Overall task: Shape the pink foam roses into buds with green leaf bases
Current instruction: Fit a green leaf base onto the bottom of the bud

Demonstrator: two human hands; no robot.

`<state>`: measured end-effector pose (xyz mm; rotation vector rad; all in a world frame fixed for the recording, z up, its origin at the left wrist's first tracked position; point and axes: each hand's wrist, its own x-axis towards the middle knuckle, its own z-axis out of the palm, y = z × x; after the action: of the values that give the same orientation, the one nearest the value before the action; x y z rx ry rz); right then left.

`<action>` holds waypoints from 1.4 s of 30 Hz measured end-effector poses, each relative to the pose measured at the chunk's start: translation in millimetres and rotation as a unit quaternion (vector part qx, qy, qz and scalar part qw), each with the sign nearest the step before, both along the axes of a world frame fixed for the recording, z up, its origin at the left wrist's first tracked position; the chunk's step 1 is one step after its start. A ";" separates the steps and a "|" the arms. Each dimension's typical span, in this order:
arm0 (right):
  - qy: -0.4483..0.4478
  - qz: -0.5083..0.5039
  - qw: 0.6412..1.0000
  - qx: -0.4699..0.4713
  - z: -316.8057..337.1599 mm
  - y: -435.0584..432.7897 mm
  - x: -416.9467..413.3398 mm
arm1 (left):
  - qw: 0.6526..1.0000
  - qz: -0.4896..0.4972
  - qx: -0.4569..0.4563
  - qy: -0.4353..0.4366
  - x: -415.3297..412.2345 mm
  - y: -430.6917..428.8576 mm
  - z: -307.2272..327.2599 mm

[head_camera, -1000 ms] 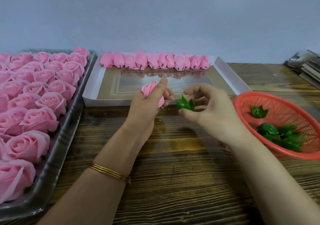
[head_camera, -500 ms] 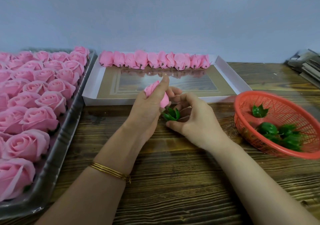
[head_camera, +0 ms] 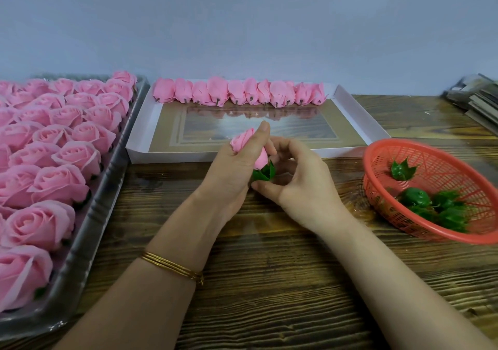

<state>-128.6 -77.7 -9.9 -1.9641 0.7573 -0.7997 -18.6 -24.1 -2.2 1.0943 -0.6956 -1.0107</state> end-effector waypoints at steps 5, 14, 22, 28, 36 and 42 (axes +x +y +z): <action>-0.008 -0.016 1.000 0.003 -1.1 1.2 0.1 | 1.000 0.003 0.009 -0.012 -1.1 -0.1 -0.2; -0.050 0.004 0.996 0.075 -2.1 0.4 1.6 | 1.000 -0.001 0.007 -0.001 2.8 -0.5 -4.0; -0.038 0.001 0.998 0.051 -2.1 1.0 2.9 | 1.000 0.004 0.000 0.013 4.4 -2.3 -5.6; -0.041 -0.011 0.998 0.045 -2.6 3.4 2.9 | 1.000 0.007 0.011 -0.004 3.0 -1.1 -5.0; -0.111 0.019 0.979 0.169 4.6 3.4 1.3 | 1.000 0.015 -0.001 0.017 4.0 -2.7 -4.4; -0.157 0.041 0.938 0.307 8.4 3.2 -1.7 | 0.999 0.025 -0.003 0.036 7.1 -2.7 -5.4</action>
<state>-130.3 -74.5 -1.4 -1.2630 0.6286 -0.6968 -11.5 -26.8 -7.6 1.0596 -0.6116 -0.9995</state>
